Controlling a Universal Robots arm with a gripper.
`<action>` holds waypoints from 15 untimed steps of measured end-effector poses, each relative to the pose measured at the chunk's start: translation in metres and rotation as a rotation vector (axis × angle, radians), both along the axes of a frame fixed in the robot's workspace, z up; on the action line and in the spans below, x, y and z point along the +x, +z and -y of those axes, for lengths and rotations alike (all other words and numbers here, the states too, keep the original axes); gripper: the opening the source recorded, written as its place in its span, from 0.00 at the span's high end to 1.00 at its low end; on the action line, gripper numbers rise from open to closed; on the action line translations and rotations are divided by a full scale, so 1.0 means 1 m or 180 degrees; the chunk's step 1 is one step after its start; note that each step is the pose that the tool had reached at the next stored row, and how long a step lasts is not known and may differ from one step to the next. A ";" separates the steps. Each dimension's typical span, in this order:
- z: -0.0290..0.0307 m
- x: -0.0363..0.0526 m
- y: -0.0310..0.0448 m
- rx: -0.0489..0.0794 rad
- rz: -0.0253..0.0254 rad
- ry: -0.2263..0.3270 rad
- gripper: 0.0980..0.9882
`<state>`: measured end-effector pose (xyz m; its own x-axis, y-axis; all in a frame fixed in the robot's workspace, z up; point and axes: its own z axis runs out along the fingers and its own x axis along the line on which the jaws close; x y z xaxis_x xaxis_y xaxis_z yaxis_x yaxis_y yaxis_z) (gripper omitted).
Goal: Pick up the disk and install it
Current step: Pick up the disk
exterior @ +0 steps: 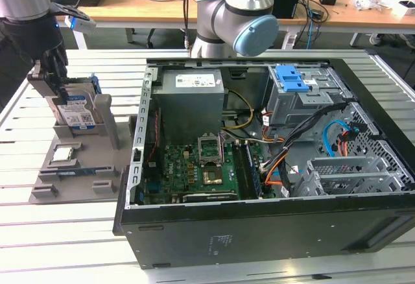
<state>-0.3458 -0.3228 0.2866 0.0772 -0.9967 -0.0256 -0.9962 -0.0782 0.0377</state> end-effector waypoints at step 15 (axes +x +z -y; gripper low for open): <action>0.0000 0.0000 -0.0003 0.0000 0.0001 0.0000 0.59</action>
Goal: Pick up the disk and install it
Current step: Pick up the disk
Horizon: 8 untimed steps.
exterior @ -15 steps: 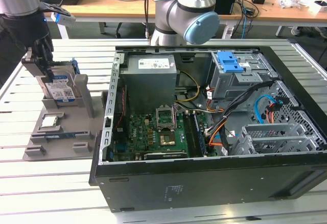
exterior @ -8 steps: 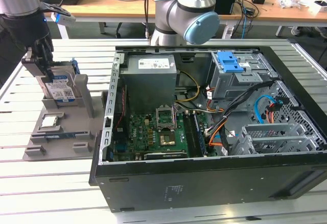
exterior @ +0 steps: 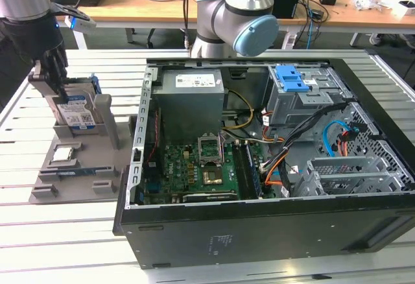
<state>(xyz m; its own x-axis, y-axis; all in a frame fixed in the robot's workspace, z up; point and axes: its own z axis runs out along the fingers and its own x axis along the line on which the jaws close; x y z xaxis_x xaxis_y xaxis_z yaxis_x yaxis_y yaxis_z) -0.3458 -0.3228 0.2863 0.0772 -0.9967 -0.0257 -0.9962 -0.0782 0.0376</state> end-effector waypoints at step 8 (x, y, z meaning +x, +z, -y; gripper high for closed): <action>0.0000 0.0000 -0.0001 0.0000 0.0000 0.0000 0.70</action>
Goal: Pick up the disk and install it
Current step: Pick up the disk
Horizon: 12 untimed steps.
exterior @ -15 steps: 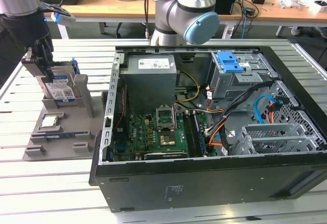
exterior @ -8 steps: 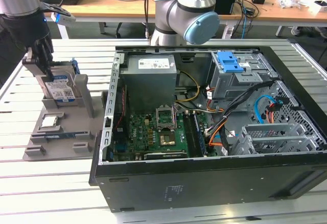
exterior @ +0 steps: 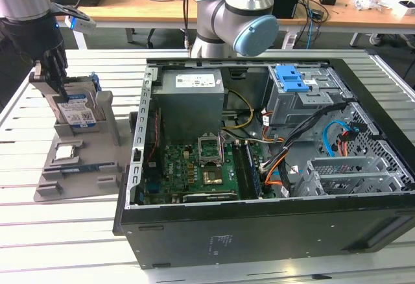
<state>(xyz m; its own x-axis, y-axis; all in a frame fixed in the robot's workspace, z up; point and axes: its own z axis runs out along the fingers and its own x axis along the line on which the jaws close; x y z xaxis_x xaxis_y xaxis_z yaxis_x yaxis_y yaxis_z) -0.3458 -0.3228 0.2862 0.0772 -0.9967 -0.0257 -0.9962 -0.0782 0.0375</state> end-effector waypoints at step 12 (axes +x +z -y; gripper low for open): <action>0.0000 0.0000 -0.0001 0.0000 0.0000 0.0000 0.70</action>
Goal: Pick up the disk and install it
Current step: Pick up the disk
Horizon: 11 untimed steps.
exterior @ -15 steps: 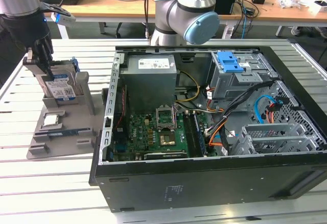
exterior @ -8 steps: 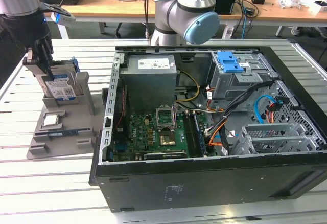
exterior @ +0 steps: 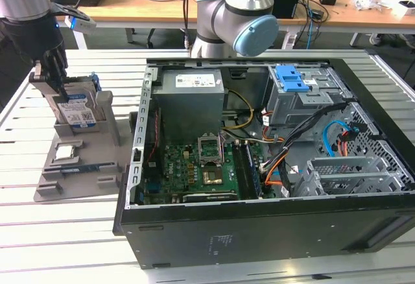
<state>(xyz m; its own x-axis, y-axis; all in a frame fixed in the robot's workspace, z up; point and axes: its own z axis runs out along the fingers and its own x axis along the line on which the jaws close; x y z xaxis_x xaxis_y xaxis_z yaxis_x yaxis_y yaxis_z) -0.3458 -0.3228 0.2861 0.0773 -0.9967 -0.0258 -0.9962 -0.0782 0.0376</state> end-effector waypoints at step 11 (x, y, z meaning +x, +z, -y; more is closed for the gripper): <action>-0.0002 0.0000 0.0069 0.0000 0.0001 0.0000 0.70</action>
